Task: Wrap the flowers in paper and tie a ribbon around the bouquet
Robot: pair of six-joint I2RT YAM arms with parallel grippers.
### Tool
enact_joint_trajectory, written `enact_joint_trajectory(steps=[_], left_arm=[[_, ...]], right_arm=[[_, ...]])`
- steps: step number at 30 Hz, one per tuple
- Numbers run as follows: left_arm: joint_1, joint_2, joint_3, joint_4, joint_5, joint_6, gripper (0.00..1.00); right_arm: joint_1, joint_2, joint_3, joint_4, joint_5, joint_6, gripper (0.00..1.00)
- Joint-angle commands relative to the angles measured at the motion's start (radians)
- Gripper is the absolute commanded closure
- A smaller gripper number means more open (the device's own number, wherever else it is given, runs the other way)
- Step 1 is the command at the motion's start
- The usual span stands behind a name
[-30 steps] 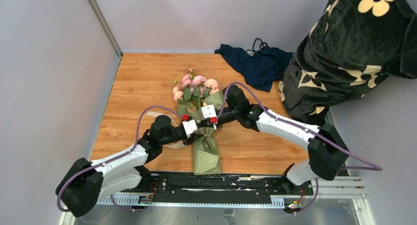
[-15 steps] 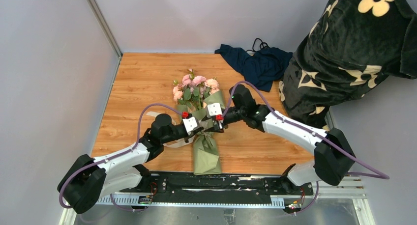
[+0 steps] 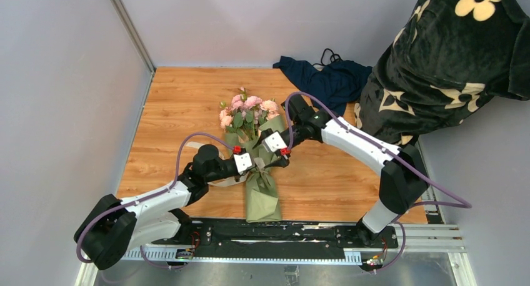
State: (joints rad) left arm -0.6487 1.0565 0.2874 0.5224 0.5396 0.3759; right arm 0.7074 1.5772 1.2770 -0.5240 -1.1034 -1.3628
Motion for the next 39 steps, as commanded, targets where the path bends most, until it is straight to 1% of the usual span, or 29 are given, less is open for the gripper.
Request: enact_joint_trajectory(steps=[1, 4, 7, 9, 12, 14, 16, 19, 21, 24, 26, 28, 32, 34, 36, 39], left_arm=[[-0.003, 0.007, 0.013, 0.034, 0.016, 0.015, 1.00], [-0.003, 0.009, 0.013, 0.035, 0.016, 0.016, 1.00], [-0.004, 0.008, 0.012, 0.034, 0.014, 0.016, 1.00], [-0.003, 0.009, 0.010, 0.033, 0.016, 0.014, 1.00], [-0.003, 0.008, 0.009, 0.034, 0.019, 0.014, 1.00], [-0.003, 0.008, 0.009, 0.034, 0.019, 0.011, 1.00], [-0.003, 0.005, 0.009, 0.034, 0.016, 0.008, 1.00], [-0.003, 0.004, 0.004, 0.034, 0.017, 0.005, 1.00], [-0.003, 0.005, 0.004, 0.034, 0.014, -0.003, 1.00], [-0.003, 0.006, 0.008, 0.034, 0.001, -0.017, 1.00], [-0.003, 0.004, 0.006, 0.034, 0.004, -0.014, 1.00], [-0.003, 0.006, 0.006, 0.033, 0.008, -0.017, 1.00], [-0.004, 0.005, 0.006, 0.034, 0.018, -0.023, 1.00], [-0.003, 0.002, 0.003, 0.034, 0.011, -0.031, 1.00], [-0.003, 0.002, 0.002, 0.033, 0.013, -0.039, 1.00], [-0.003, 0.002, 0.002, 0.034, 0.021, -0.050, 1.00]], right_arm=[[0.044, 0.044, 0.042, -0.375, -0.025, -0.320, 0.25], [0.070, 0.059, 0.043, -0.373, -0.025, -0.342, 0.26], [0.085, 0.069, 0.051, -0.350, -0.040, -0.335, 0.34], [0.088, 0.059, 0.034, -0.269, -0.045, -0.281, 0.35], [0.094, 0.031, -0.029, -0.067, -0.014, -0.103, 0.36], [0.096, 0.013, -0.058, -0.002, 0.007, -0.064, 0.36], [0.095, 0.007, -0.067, 0.010, 0.045, -0.061, 0.34], [0.095, -0.003, -0.089, 0.035, 0.115, -0.072, 0.29], [0.095, 0.000, -0.092, 0.036, 0.129, -0.081, 0.27], [0.095, 0.004, -0.077, -0.046, 0.132, -0.156, 0.23], [0.095, -0.022, -0.091, -0.041, 0.143, -0.168, 0.22], [0.096, -0.065, -0.138, 0.048, 0.140, -0.130, 0.22], [0.096, -0.162, -0.335, 0.427, 0.162, -0.008, 0.21], [0.097, -0.187, -0.403, 0.552, 0.200, 0.029, 0.21], [0.096, -0.193, -0.427, 0.622, 0.224, 0.061, 0.21], [0.096, -0.184, -0.438, 0.684, 0.218, 0.082, 0.23]])
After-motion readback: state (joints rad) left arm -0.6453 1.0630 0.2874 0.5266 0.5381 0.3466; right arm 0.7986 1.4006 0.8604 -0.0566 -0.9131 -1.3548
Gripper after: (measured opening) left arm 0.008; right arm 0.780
